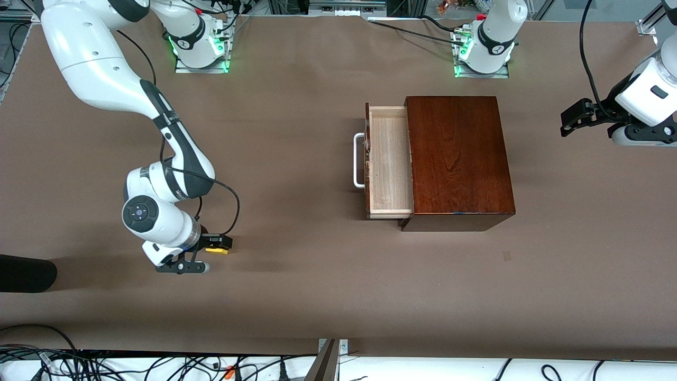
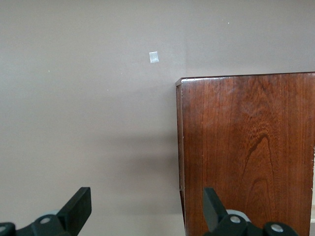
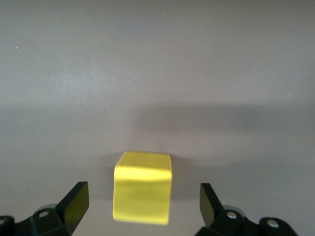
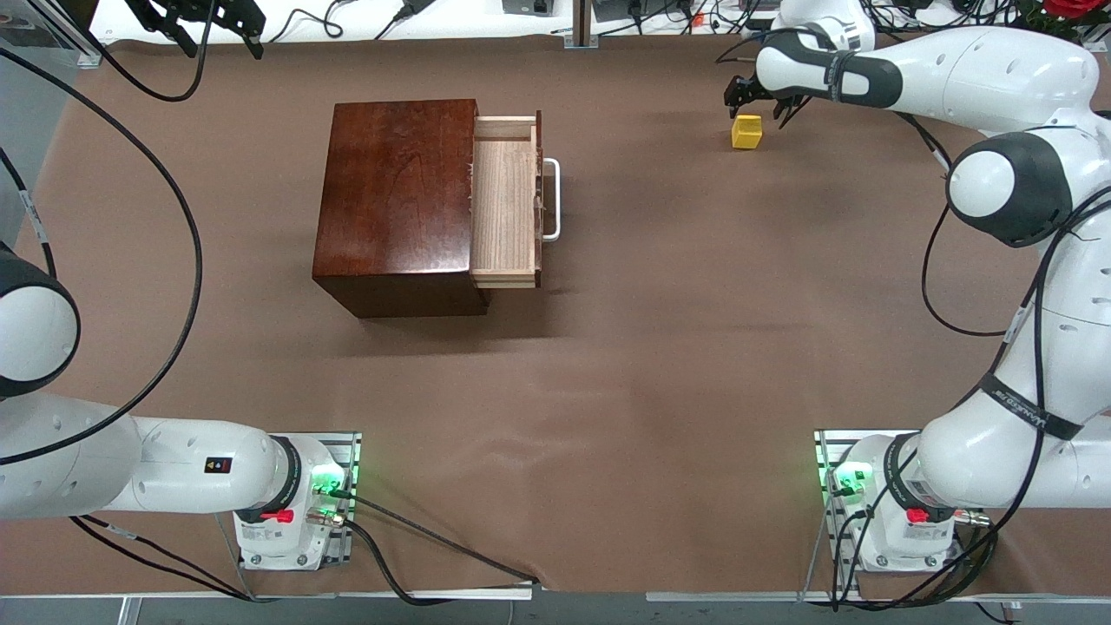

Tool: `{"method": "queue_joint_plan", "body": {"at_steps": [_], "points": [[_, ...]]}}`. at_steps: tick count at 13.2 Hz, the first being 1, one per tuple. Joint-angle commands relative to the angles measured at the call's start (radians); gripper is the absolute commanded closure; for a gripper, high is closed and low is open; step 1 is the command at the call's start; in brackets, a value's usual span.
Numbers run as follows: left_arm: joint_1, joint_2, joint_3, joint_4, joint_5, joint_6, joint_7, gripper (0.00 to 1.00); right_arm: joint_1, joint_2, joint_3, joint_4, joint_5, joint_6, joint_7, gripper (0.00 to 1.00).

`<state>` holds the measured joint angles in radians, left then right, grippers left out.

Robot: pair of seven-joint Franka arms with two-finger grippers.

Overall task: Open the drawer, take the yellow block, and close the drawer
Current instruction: 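Lower the yellow block onto the table and open the right gripper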

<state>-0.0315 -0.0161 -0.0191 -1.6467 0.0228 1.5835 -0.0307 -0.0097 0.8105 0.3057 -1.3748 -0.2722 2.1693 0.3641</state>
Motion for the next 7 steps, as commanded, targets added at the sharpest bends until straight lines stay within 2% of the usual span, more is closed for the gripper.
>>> {"method": "queue_joint_plan", "body": {"at_steps": [1, 4, 6, 7], "points": [[-0.002, -0.008, 0.002, 0.002, -0.039, -0.020, 0.026, 0.00, 0.008, -0.121, 0.006, -0.015, 0.002, -0.132, 0.016, 0.00], [-0.013, 0.021, -0.005, 0.002, -0.066, -0.040, 0.026, 0.00, 0.007, -0.229, 0.026, -0.015, 0.004, -0.291, -0.006, 0.00], [-0.014, 0.028, -0.038, 0.001, -0.066, -0.042, 0.028, 0.00, 0.005, -0.312, 0.027, -0.018, 0.008, -0.444, -0.063, 0.00], [-0.031, 0.044, -0.050, 0.002, -0.067, -0.045, 0.041, 0.00, 0.002, -0.351, 0.021, -0.020, 0.042, -0.491, -0.076, 0.00]]}}
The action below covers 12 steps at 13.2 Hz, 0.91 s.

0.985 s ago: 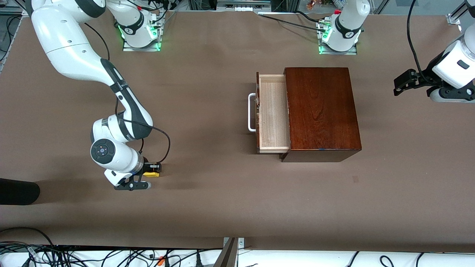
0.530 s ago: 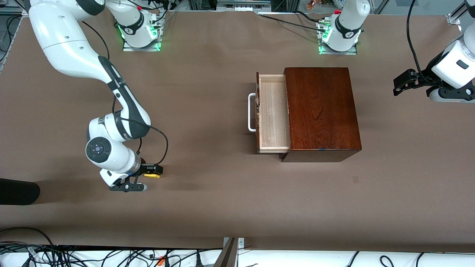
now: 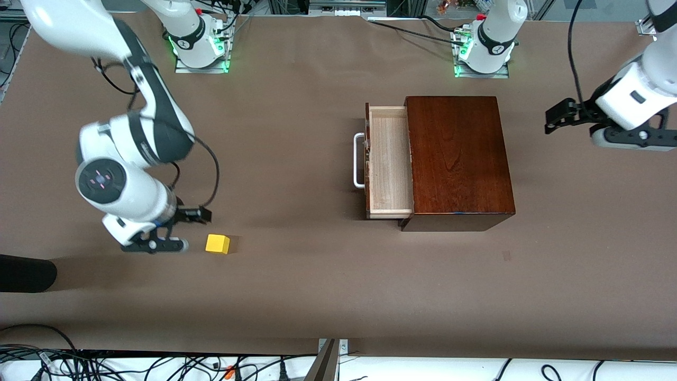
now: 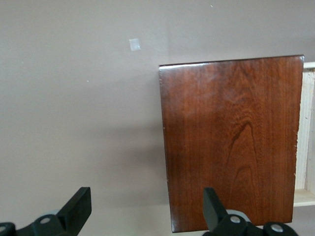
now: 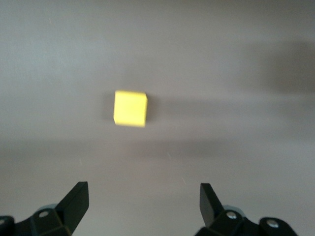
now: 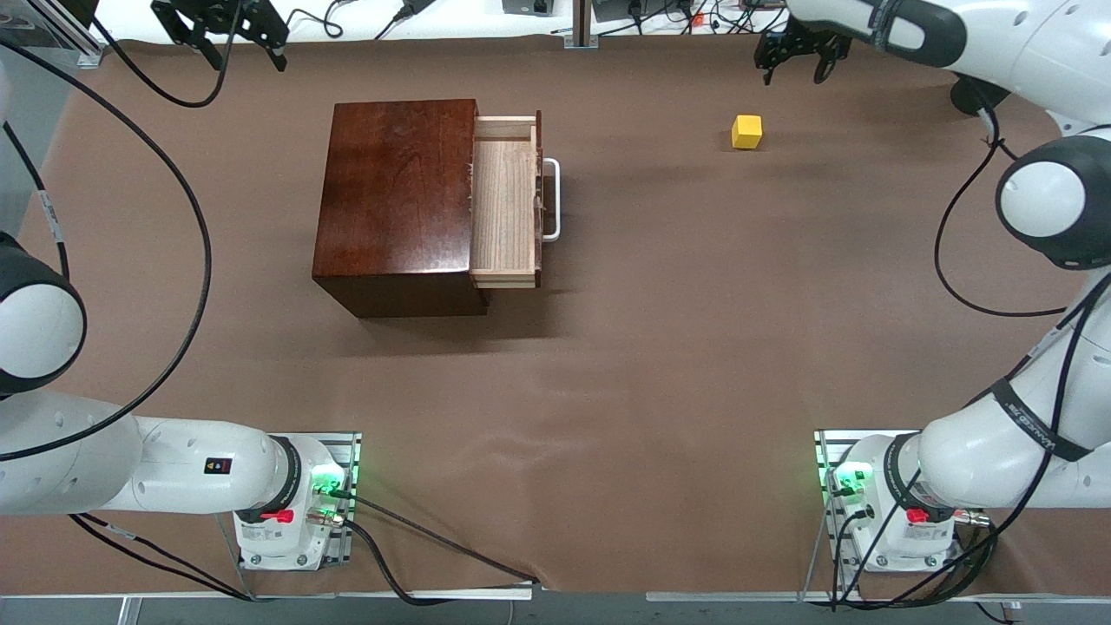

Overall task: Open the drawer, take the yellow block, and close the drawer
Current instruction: 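Return the right gripper to rest while the left gripper reaches the drawer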

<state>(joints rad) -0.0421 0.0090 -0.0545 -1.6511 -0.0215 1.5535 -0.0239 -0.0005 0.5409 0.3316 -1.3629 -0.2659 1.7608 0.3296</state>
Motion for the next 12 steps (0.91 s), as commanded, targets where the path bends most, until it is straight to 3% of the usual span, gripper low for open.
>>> {"method": "queue_joint_plan", "body": {"at_steps": [1, 3, 7, 9, 12], "points": [[-0.034, 0.031, -0.027, 0.005, -0.023, -0.015, 0.068, 0.00, -0.015, -0.123, -0.022, -0.041, 0.071, -0.107, -0.058, 0.00], [-0.053, 0.058, -0.066, 0.005, -0.023, -0.016, 0.163, 0.00, -0.024, -0.198, -0.061, -0.062, 0.121, -0.158, -0.095, 0.00], [-0.059, 0.117, -0.258, 0.010, -0.024, -0.021, 0.301, 0.00, -0.024, -0.393, -0.166, -0.223, 0.175, -0.156, -0.191, 0.00], [-0.070, 0.195, -0.353, 0.037, -0.067, -0.001, 0.329, 0.00, -0.024, -0.478, -0.206, -0.284, 0.183, -0.152, -0.240, 0.00], [-0.113, 0.261, -0.447, 0.037, -0.058, 0.175, 0.398, 0.00, -0.023, -0.568, -0.273, -0.366, 0.192, -0.121, -0.317, 0.00]]}}
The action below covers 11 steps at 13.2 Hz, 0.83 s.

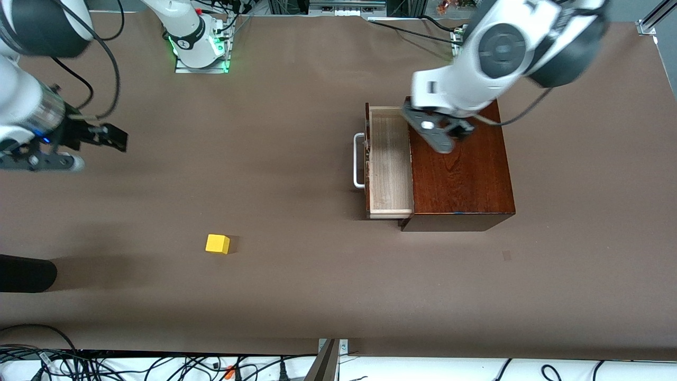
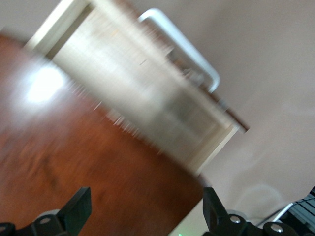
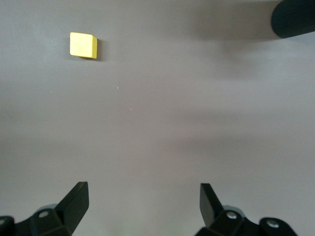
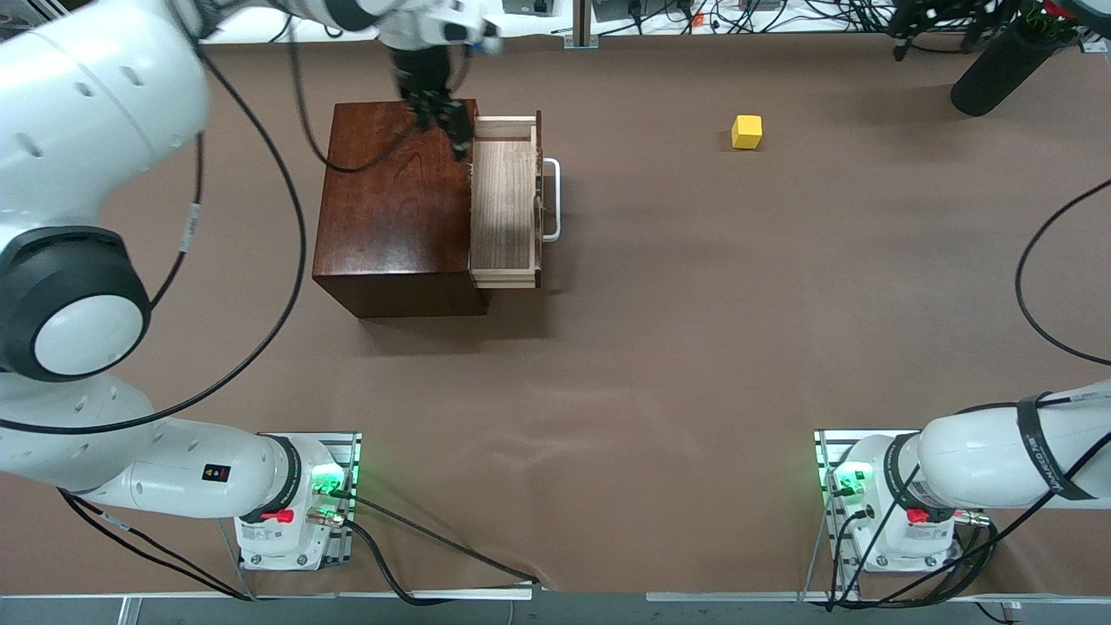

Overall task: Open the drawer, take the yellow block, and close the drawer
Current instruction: 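Return the right gripper to rest while the left gripper reaches the drawer, then push the drawer front into the box with the left gripper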

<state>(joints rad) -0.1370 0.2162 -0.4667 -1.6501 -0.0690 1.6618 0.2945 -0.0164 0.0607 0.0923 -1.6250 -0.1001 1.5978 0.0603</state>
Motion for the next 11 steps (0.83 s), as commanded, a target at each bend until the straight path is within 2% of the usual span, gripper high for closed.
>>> {"method": "queue_joint_plan", "body": {"at_steps": [1, 3, 5, 9, 11], "points": [[-0.048, 0.074, -0.041, 0.029, -0.008, 0.134, 0.116, 0.00, -0.007, -0.113, -0.054, -0.127, 0.037, 0.053, -0.066, 0.00], [-0.105, 0.126, -0.041, 0.026, 0.023, 0.264, 0.260, 0.00, -0.001, -0.114, -0.091, -0.118, 0.037, 0.041, -0.082, 0.00], [-0.150, 0.185, -0.044, 0.027, 0.121, 0.372, 0.362, 0.00, 0.053, -0.114, -0.144, -0.102, 0.036, 0.037, -0.070, 0.00], [-0.231, 0.307, -0.043, 0.013, 0.265, 0.561, 0.457, 0.00, 0.061, -0.111, -0.148, -0.072, 0.036, -0.008, -0.048, 0.00], [-0.231, 0.353, -0.043, 0.001, 0.352, 0.619, 0.459, 0.00, 0.061, -0.114, -0.140, -0.072, 0.037, -0.032, 0.022, 0.00]]}}
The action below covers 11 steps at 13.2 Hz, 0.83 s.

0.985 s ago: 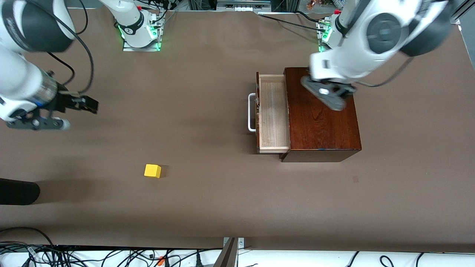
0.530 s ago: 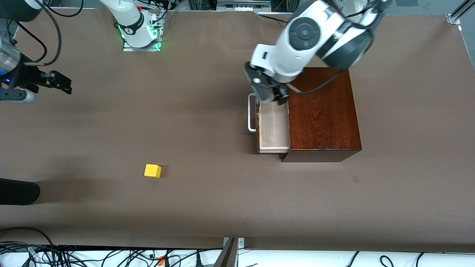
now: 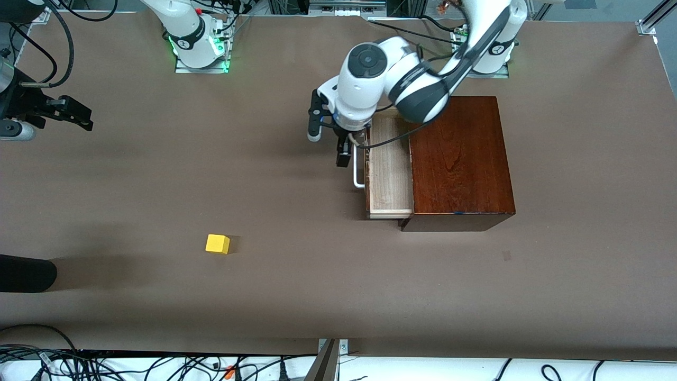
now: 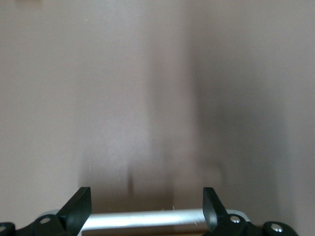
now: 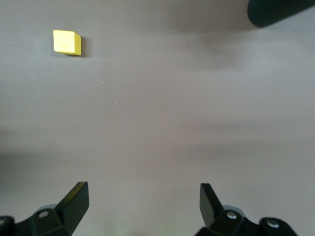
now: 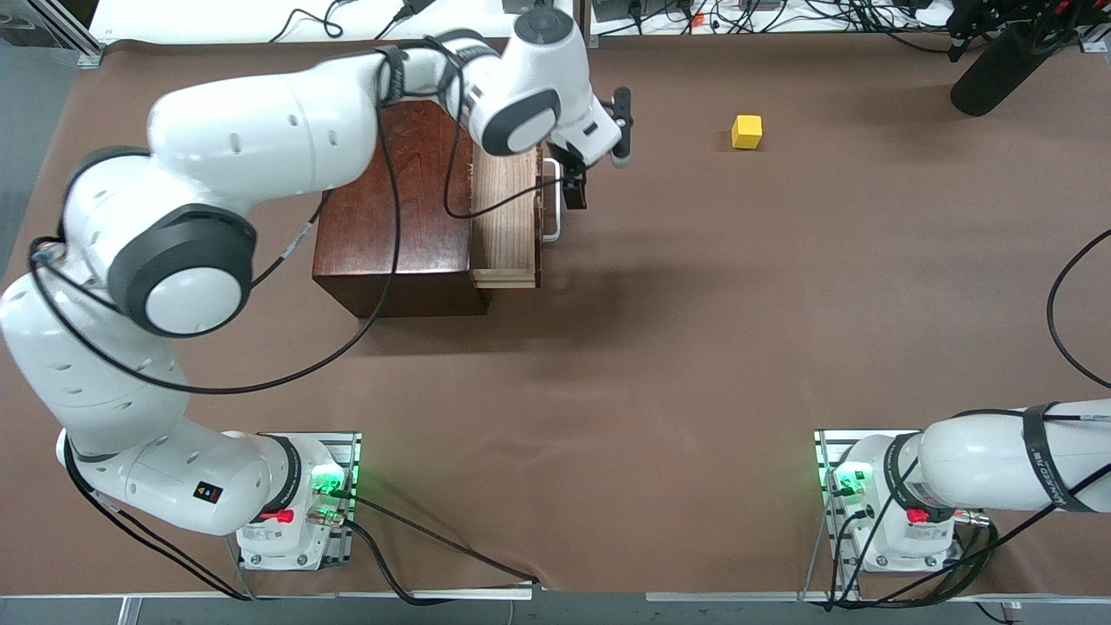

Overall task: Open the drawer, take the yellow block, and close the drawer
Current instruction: 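Push the drawer front into the box with the left gripper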

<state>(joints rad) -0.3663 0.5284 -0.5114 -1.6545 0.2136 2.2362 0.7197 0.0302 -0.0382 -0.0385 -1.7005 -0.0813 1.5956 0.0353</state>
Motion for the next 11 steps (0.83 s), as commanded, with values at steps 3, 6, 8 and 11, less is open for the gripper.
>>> {"method": "queue_joint_plan", "body": {"at_steps": [3, 6, 8, 11], "points": [[0.000, 0.077, 0.004, -0.004, 0.107, 0.071, 0.033, 0.00, 0.014, -0.014, -0.011, 0.004, 0.028, -0.028, 0.043, 0.00], [0.020, 0.067, 0.002, -0.062, 0.136, 0.050, 0.044, 0.00, 0.013, -0.005, -0.020, 0.022, 0.028, -0.028, 0.025, 0.00], [0.021, 0.064, 0.002, -0.056, 0.136, -0.031, 0.070, 0.00, 0.013, 0.004, -0.020, 0.024, 0.032, -0.025, 0.025, 0.00], [0.041, 0.050, 0.004, -0.044, 0.136, -0.120, 0.116, 0.00, 0.014, 0.012, -0.015, 0.031, 0.032, -0.028, 0.041, 0.00]]}}
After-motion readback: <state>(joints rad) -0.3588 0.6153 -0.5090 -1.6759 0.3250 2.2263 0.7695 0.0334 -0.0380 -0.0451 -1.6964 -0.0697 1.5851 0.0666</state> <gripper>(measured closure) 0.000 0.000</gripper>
